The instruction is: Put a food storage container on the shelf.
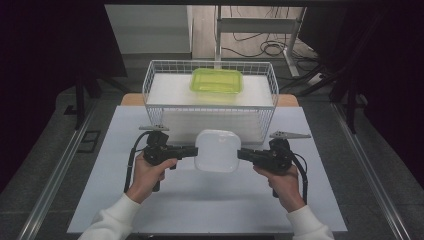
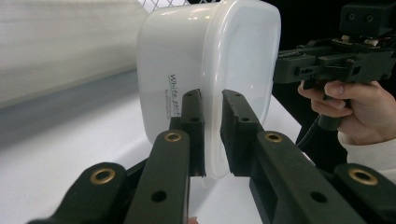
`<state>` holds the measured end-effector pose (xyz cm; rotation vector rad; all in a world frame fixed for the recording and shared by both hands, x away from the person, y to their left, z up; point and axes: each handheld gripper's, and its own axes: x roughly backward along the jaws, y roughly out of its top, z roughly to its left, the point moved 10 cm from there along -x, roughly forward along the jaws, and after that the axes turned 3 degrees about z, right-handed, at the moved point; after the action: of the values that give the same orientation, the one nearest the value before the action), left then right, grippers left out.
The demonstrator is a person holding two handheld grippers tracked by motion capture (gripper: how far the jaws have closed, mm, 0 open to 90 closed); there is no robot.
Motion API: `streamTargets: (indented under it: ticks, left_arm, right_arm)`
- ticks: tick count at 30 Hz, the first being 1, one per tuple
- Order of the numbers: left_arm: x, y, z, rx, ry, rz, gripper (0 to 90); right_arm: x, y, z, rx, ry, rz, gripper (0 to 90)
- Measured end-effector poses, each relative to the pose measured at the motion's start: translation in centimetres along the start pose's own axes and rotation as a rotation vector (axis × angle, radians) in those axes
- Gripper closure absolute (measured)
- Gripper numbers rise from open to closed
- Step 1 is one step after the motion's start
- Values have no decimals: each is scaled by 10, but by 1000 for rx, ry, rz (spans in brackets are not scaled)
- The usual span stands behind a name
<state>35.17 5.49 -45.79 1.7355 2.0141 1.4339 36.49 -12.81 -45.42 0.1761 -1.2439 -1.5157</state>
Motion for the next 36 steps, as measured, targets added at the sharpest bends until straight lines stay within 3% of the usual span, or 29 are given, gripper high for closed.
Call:
streamTargets:
  ticks: [5,11,26,36]
  left_arm:
    - [0,11,-2,-26,2,4,800]
    - [5,26,-5,-23,-9,-14,800]
    - [31,73,-16,-85,13,-71,798]
    - [41,100,-15,-88,10,-89,797]
  right_arm:
    - [5,7,-1,7,-5,-13,776]
    - [10,22,2,25,-6,-27,774]
    - [22,74,21,103,-6,-65,775]
    - [24,104,25,122,4,-86,776]
